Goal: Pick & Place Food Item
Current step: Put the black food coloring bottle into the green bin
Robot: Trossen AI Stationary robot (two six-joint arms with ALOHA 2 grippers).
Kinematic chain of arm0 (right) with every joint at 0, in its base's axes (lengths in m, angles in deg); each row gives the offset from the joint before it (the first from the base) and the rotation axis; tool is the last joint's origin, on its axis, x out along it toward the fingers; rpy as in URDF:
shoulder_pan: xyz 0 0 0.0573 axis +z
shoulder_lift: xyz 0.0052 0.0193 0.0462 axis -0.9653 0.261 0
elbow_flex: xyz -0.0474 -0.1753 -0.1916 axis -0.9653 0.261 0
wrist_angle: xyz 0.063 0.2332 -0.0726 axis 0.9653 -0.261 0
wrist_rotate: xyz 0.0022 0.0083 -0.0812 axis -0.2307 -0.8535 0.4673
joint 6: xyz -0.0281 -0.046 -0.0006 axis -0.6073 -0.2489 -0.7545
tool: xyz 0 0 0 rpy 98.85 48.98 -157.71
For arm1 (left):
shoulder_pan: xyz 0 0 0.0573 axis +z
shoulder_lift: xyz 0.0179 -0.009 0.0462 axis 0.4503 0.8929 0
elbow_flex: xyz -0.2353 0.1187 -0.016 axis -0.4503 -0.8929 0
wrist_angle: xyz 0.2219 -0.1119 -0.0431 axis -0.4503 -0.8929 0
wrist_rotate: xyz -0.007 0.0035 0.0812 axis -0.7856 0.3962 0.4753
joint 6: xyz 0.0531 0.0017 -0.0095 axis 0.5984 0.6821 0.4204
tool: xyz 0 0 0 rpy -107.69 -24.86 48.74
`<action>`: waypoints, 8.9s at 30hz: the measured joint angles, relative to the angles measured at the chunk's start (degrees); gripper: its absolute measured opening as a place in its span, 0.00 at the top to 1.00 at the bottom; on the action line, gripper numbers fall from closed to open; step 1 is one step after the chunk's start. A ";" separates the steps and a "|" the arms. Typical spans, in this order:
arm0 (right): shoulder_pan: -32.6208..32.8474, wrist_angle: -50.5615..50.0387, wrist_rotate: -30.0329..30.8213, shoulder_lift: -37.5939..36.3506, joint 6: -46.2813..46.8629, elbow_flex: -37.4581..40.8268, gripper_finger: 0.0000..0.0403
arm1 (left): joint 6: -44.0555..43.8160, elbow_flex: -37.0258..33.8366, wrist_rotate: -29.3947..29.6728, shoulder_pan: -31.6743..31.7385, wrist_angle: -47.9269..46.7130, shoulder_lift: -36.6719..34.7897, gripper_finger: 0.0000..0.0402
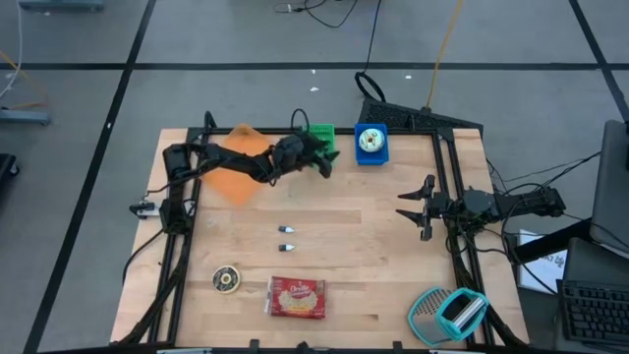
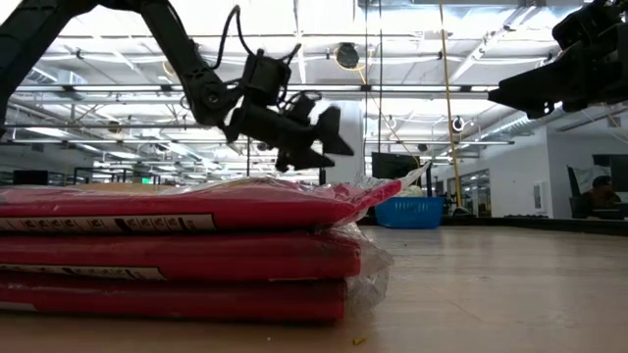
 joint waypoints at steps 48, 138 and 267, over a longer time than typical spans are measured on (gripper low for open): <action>-0.01 0.04 0.02 0.00 0.00 0.02 0.54 | -13.78 -6.13 9.20 -38.26 -57.05 -19.57 0.32; 0.00 -0.02 -0.01 0.01 0.00 0.02 0.54 | -14.21 -21.86 15.38 -44.03 -35.67 -15.50 0.32; 0.00 -0.01 0.00 -0.02 0.01 0.00 0.54 | -7.44 -0.11 23.85 -3.61 0.78 4.02 0.78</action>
